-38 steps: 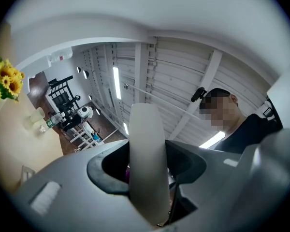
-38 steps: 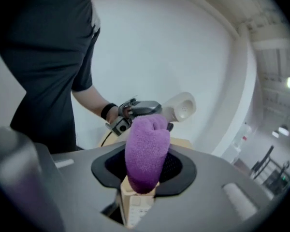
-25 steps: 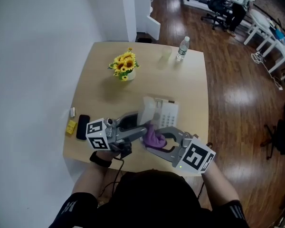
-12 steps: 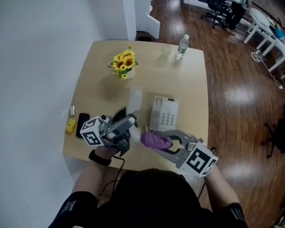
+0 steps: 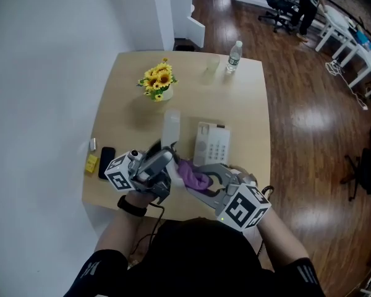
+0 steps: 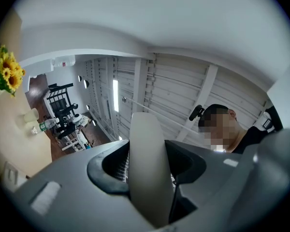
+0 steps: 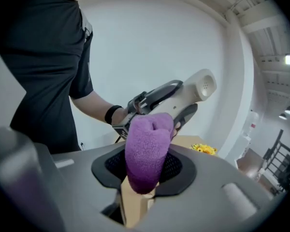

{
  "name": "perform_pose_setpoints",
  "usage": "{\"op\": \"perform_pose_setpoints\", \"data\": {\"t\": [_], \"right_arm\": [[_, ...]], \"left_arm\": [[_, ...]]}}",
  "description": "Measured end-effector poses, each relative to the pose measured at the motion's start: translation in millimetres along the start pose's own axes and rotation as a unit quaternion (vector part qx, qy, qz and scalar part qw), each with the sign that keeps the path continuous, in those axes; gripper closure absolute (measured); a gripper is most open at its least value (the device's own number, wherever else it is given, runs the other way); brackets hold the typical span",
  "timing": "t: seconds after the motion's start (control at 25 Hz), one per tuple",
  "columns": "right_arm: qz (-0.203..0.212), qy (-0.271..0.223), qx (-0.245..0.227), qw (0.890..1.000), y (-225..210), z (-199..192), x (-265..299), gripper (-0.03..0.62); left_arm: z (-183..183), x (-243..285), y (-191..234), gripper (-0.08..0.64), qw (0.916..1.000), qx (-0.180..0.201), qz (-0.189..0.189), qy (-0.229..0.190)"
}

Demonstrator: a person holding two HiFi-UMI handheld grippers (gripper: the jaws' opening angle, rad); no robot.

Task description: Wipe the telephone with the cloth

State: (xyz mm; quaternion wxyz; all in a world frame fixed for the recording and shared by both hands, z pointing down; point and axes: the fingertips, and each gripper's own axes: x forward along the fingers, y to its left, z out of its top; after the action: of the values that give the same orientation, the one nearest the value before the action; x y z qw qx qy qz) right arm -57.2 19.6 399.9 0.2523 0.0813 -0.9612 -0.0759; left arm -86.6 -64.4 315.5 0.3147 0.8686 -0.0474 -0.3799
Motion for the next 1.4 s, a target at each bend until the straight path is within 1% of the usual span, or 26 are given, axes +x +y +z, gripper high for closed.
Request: {"op": "perform_pose_setpoints", "data": {"t": [0.12, 0.2, 0.24, 0.32, 0.44, 0.52, 0.56, 0.68, 0.76, 0.96, 1.08, 1.16, 1.2, 1.28, 1.36, 1.4], "right_arm": [[0.033, 0.036, -0.035, 0.998, 20.4, -11.6, 2.6, 0.465], [0.059, 0.061, -0.065, 0.994, 36.9, -23.3, 5.4, 0.465], [0.069, 0.067, -0.072, 0.993, 43.5, -27.9, 6.2, 0.465], [0.066, 0.063, -0.063, 0.994, 43.2, -31.1, 4.1, 0.465], [0.02, 0.046, -0.034, 0.998, 7.1, -24.3, -7.2, 0.465], [0.0, 0.045, -0.044, 0.998, -15.6, -15.4, -11.6, 0.465], [0.0, 0.049, -0.059, 0.997, -20.0, -10.2, -11.4, 0.465], [0.027, 0.074, -0.121, 0.99, -9.3, -1.3, -4.7, 0.465], [0.043, 0.097, -0.151, 0.983, 0.8, -5.5, -0.1, 0.465], [0.078, 0.119, -0.164, 0.976, 26.9, -26.8, 6.4, 0.465], [0.101, 0.113, -0.149, 0.977, 42.5, -37.1, 7.0, 0.465], [0.116, 0.098, -0.125, 0.981, 50.5, -40.0, 3.9, 0.465], [0.116, 0.089, -0.111, 0.983, 50.3, -40.6, 0.9, 0.465], [0.092, 0.077, -0.078, 0.99, 36.4, -43.6, -8.4, 0.465], [0.039, 0.075, -0.037, 0.996, 4.1, -57.4, -19.1, 0.463], [0.007, 0.076, -0.013, 0.997, -16.7, -71.0, -22.8, 0.463]], "left_arm": [[-1.2, -5.8, 1.9, 0.347, 1.0, -0.005, 0.001, -0.007], [2.2, -9.5, 5.4, 0.347, 0.9998, -0.01, 0.005, -0.016], [4.1, -10.7, 6.2, 0.347, 0.9997, -0.013, 0.005, -0.021], [5.2, -10.9, 5.2, 0.347, 0.9995, -0.018, -0.001, -0.025], [4.3, -9.9, 1.4, 0.347, 0.9991, -0.027, -0.023, -0.025], [4.0, -9.1, -0.2, 0.347, 0.9985, -0.033, -0.034, -0.025], [3.4, -8.0, -1.0, 0.347, 0.9984, -0.035, -0.037, -0.024], [-1.3, -1.7, -4.8, 0.347, 0.9985, -0.036, -0.04, -0.016], [-3.7, 0.6, -5.1, 0.347, 0.9989, -0.031, -0.036, -0.009], [-2.5, -3.8, 1.3, 0.347, 0.9993, -0.029, -0.024, -0.007], [-3.1, -3.0, 5.8, 0.347, 0.9993, -0.032, -0.018, -0.011], [-4.7, 0.0, 9.6, 0.347, 0.9992, -0.035, -0.015, -0.014], [-6.1, 2.2, 11.4, 0.347, 0.9992, -0.036, -0.014, -0.012], [-11.4, 5.7, 14.9, 0.347, 0.9993, -0.036, -0.01, 0.001], [-21.3, 5.7, 22.5, 0.345, 0.9992, -0.03, 0.01, 0.026], [-28.0, 4.1, 29.0, 0.345, 0.9984, -0.026, 0.029, 0.041]]}}
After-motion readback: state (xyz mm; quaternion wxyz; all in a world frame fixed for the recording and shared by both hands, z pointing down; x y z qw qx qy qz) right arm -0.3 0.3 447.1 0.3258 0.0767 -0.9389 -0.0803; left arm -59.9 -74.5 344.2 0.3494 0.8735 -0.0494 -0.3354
